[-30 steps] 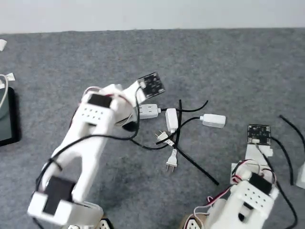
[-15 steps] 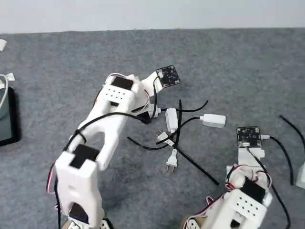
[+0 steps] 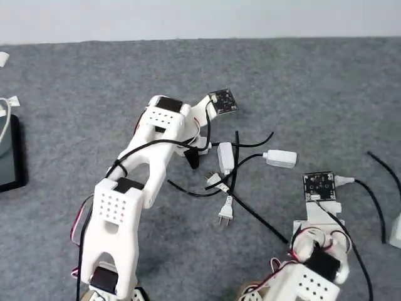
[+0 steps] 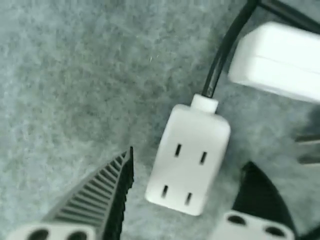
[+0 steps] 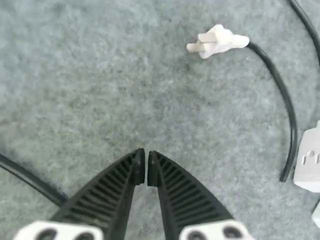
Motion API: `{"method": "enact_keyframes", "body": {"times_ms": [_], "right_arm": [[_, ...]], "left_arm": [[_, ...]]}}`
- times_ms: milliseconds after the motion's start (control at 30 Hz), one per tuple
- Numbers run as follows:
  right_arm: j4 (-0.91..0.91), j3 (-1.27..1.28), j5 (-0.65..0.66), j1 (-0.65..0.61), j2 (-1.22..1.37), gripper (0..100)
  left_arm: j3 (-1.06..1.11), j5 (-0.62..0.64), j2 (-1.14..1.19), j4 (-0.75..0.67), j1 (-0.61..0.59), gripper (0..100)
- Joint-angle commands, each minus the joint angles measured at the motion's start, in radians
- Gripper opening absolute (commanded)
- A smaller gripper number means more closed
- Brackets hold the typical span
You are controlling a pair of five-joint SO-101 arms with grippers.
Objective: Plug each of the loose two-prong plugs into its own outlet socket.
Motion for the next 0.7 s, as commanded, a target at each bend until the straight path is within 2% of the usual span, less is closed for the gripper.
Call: {"method": "enact_keyframes", "body": {"times_ms": [0,100,167,333,567,667], "right_arm": [[0.030,-0.002,0.002,-0.007,-0.073,1.1],[0.045,0.011,0.002,-0.008,-0.116,1.1],[0.051,0.017,0.002,-0.027,-0.130,1.1],[0.073,0.021,0.003,-0.048,-0.159,1.2],[0.073,0.021,0.003,-0.050,-0.159,1.2],[0.071,0.023,0.003,-0.051,-0.159,1.2]], "left_arm": [[-0.079,0.002,0.037,0.055,-0.012,10],[-0.087,0.002,0.035,0.098,-0.002,3],[-0.101,0.020,0.034,0.135,0.012,3],[-0.255,0.250,0.035,0.295,0.023,3],[-0.360,0.344,0.041,0.499,0.038,1],[-0.363,0.462,0.034,0.516,0.054,1]]}}
